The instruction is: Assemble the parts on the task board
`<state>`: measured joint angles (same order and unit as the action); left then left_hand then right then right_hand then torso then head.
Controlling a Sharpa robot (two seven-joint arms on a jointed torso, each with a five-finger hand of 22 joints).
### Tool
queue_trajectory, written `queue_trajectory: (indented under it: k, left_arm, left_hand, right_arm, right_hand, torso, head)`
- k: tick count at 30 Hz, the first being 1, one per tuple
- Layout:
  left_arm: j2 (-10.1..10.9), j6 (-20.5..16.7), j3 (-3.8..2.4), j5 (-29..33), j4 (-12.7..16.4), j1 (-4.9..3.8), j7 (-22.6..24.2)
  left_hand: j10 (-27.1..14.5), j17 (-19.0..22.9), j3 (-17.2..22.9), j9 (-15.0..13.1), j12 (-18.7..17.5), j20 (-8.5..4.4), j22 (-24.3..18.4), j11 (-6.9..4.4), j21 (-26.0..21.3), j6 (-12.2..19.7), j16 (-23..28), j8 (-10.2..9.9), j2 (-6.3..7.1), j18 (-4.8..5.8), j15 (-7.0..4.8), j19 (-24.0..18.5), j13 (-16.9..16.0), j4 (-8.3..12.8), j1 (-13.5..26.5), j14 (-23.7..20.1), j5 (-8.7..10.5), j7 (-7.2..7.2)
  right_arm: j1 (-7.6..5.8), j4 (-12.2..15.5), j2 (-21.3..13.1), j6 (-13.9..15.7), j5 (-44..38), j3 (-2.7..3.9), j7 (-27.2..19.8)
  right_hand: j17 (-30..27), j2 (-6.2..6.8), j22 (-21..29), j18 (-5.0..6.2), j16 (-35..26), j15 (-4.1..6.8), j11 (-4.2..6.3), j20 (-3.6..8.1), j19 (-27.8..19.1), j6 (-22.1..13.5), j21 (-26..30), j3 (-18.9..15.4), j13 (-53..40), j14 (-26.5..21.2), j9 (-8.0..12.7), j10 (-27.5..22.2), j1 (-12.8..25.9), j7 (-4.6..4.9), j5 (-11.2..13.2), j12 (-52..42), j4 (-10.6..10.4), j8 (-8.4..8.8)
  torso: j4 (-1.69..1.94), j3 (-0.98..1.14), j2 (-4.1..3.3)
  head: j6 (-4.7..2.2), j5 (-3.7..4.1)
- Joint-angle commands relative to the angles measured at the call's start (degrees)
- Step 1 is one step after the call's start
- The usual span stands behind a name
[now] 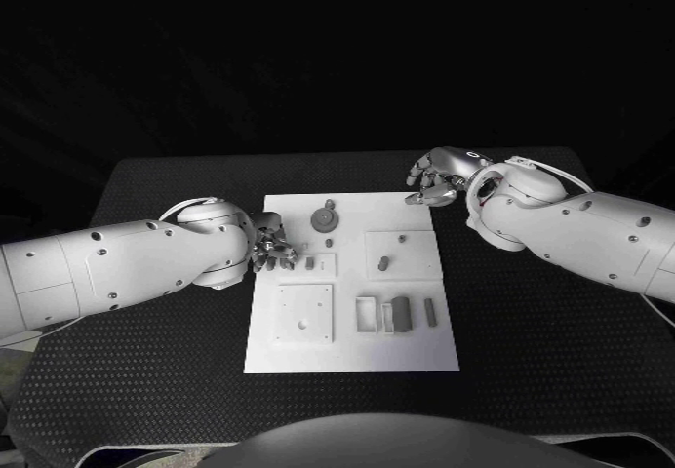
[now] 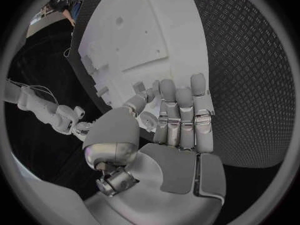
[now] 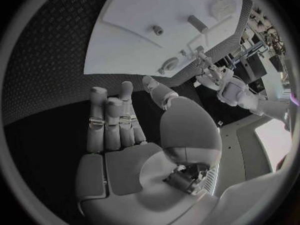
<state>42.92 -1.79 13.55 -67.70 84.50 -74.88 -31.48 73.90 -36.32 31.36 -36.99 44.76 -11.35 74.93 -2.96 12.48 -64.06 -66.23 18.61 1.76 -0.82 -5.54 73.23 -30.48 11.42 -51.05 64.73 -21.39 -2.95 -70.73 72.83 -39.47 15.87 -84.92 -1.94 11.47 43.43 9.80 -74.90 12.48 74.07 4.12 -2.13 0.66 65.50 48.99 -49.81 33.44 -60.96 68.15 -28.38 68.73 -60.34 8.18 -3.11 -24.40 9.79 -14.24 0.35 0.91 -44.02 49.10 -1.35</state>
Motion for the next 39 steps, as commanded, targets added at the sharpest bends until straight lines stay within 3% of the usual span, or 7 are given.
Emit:
queue_trajectory:
  k: [1, 7, 14, 28, 29, 30, 39]
  left_arm:
    - [-0.18, -0.28, 0.14, 0.94, 0.3, 0.28, 1.07]
    - [-0.1, -0.48, 0.14, 1.03, 0.27, 0.29, 1.18]
    - [0.04, -0.91, 0.14, 1.05, 0.27, 0.29, 1.23]
    - [0.4, -2.35, 0.12, 1.05, 0.01, 0.29, 1.2]
    - [0.46, -2.5, 0.11, 1.05, -0.1, 0.29, 1.2]
    - [0.49, -2.61, 0.11, 1.05, -0.16, 0.29, 1.19]
    - [0.69, -2.58, 0.1, 1.88, -0.18, 0.29, 1.47]
  left_hand:
    - [0.06, 0.11, 1.02, 0.09, -0.29, -0.13, 0.82, -0.19, -0.04, 0.02, 0.06, 0.06, 2.05, -0.1, -0.38, 0.26, 0.15, -0.64, 0.35, 0.05, 1.69, -0.04]
    - [0.06, 0.2, 1.04, 0.12, -0.31, -0.17, 0.84, -0.24, -0.27, 0.1, 0.06, 0.12, 5.73, -0.15, -0.44, 0.27, 0.3, -4.62, 1.84, 0.03, 4.03, -0.02]
    - [0.07, 0.21, 1.23, 0.11, -0.26, -0.21, 0.91, -0.28, -0.34, 0.12, -0.01, 0.2, 7.55, -0.19, -0.49, 0.32, 0.35, -6.78, 2.08, 0.03, 5.02, 0.0]
    - [0.14, 0.22, 1.46, 0.08, -0.14, -0.27, 0.95, -0.31, -0.37, 0.16, -0.11, 0.28, 8.74, -0.22, -0.57, 0.45, 0.35, -8.96, 2.12, 0.11, 5.69, 0.05]
    - [0.24, 0.2, 1.54, 0.02, -0.05, -0.33, 0.97, -0.39, -0.34, 0.01, -0.19, 0.41, 9.19, -0.27, -0.61, 0.57, 0.32, -9.82, 2.2, 0.22, 6.91, 0.11]
    - [0.43, 0.1, 1.58, -0.07, 0.17, -0.42, 1.04, -0.51, -0.23, -0.14, -0.42, 0.56, 9.31, -0.34, -0.71, 0.77, 0.22, -10.31, 1.94, 0.41, 9.53, 0.24]
    - [0.51, -0.07, 1.6, -0.21, 0.61, -0.54, 1.12, -0.64, -0.02, -0.24, -0.83, 0.77, 10.59, -0.33, -0.89, 0.99, 0.03, -12.13, 1.77, 0.52, 10.2, 0.35]
  right_arm:
    - [0.03, 0.02, 0.0, -0.58, -0.12, 0.01, -0.45]
    - [0.03, 0.0, 0.01, -0.59, -0.11, 0.01, -0.46]
    - [0.04, -0.01, 0.01, -0.67, -0.11, 0.01, -0.45]
    - [0.06, -0.06, 0.13, -0.72, -0.1, 0.01, -0.5]
    - [0.06, -0.07, 0.13, -0.7, -0.1, 0.01, -0.49]
    - [0.07, -0.08, 0.14, -0.68, -0.1, 0.01, -0.49]
    - [0.09, -0.1, 0.18, -0.65, -0.1, 0.01, -0.53]
  right_hand:
    - [0.1, -0.11, -1.03, 2.52, -0.32, 0.08, 0.02, 0.47, -0.05, -0.05, 0.22, 0.1, 0.07, -0.27, 0.08, -0.46, 0.51, 0.47, -0.19, -0.25, -0.31, 0.29]
    - [0.1, -0.09, -1.03, 2.52, -0.33, 0.08, 0.01, 0.46, -0.06, -0.08, 0.23, 0.1, 0.08, -0.28, 0.09, -0.47, 0.52, 0.48, -0.19, -0.25, -0.33, 0.31]
    - [0.1, -0.08, -1.03, 2.52, -0.34, 0.07, 0.01, 0.47, -0.07, -0.1, 0.24, 0.12, 0.09, -0.29, 0.09, -0.48, 0.51, 0.48, -0.2, -0.26, -0.35, 0.32]
    - [0.1, -0.1, -1.03, 2.52, -0.35, 0.07, 0.01, 0.47, -0.08, -0.1, 0.25, 0.15, 0.1, -0.3, 0.09, -0.49, 0.49, 0.48, -0.2, -0.27, -0.38, 0.32]
    - [0.1, -0.1, -1.03, 2.52, -0.35, 0.07, 0.01, 0.47, -0.09, -0.09, 0.25, 0.15, 0.1, -0.3, 0.09, -0.49, 0.49, 0.48, -0.2, -0.27, -0.38, 0.32]
    - [0.1, -0.1, -1.03, 2.52, -0.35, 0.07, 0.01, 0.47, -0.09, -0.09, 0.25, 0.15, 0.1, -0.3, 0.09, -0.49, 0.49, 0.48, -0.2, -0.27, -0.38, 0.32]
    - [0.11, -0.09, -1.03, 2.52, -0.36, 0.07, 0.01, 0.47, -0.09, -0.09, 0.26, 0.16, 0.11, -0.3, 0.09, -0.5, 0.47, 0.48, -0.2, -0.28, -0.38, 0.32]
  torso:
    - [-0.01, 0.02, 0.0]
    - [0.0, 0.0, 0.0]
    - [0.02, 0.0, -0.01]
    - [-0.01, 0.03, 0.0]
    - [-0.02, 0.02, -0.01]
    - [-0.02, 0.0, 0.0]
    - [0.01, 0.01, -0.01]
  head:
    - [-0.04, 0.07]
    - [0.04, 0.12]
    - [0.01, 0.08]
    - [-0.02, 0.09]
    - [-0.06, 0.08]
    - [-0.07, 0.09]
    - [-0.05, 0.13]
